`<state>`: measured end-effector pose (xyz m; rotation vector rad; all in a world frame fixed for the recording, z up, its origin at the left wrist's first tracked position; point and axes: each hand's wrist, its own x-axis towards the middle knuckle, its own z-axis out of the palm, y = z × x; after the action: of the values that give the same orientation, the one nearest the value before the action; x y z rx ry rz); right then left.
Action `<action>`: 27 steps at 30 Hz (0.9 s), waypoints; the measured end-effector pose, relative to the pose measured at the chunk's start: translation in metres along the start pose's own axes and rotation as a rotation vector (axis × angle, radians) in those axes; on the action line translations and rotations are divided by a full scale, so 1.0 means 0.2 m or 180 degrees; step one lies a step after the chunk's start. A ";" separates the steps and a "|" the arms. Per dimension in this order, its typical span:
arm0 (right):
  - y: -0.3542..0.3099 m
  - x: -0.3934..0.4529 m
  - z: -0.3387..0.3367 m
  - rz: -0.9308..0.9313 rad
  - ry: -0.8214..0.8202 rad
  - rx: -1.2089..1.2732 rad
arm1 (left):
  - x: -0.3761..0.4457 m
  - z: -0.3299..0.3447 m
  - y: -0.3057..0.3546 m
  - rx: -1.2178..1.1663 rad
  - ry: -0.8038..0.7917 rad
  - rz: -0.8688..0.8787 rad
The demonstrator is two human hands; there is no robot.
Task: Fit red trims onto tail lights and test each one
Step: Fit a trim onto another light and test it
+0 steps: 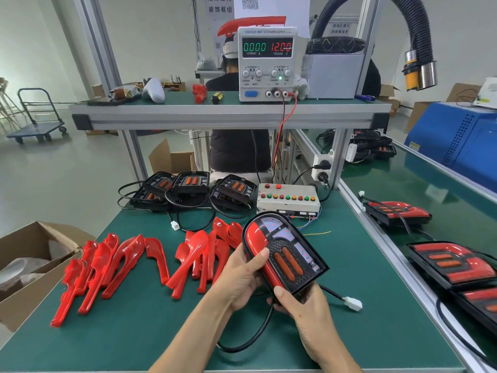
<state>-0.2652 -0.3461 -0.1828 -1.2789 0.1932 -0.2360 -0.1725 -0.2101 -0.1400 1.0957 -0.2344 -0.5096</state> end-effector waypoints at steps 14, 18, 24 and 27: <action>-0.18 -0.02 0.00 0.0921 -0.0348 -0.0292 | -0.01 -0.03 0.09 0.0392 0.0123 0.0480; -0.28 -0.04 -0.08 0.1148 -0.0720 -0.1217 | -0.04 -0.08 0.07 0.0650 0.0323 0.0786; -0.40 -0.05 -0.13 -0.0243 0.0868 -0.1468 | -0.13 -0.07 -0.09 0.1225 0.0654 0.0886; -0.44 -0.08 0.10 -0.0982 0.0763 -0.1707 | -0.17 -0.09 -0.12 0.1485 0.0733 0.0876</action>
<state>-0.2820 -0.3475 -0.0921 -1.8139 0.2749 -0.6347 -0.2009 -0.1872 -0.1675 1.5360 -0.3048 -0.0765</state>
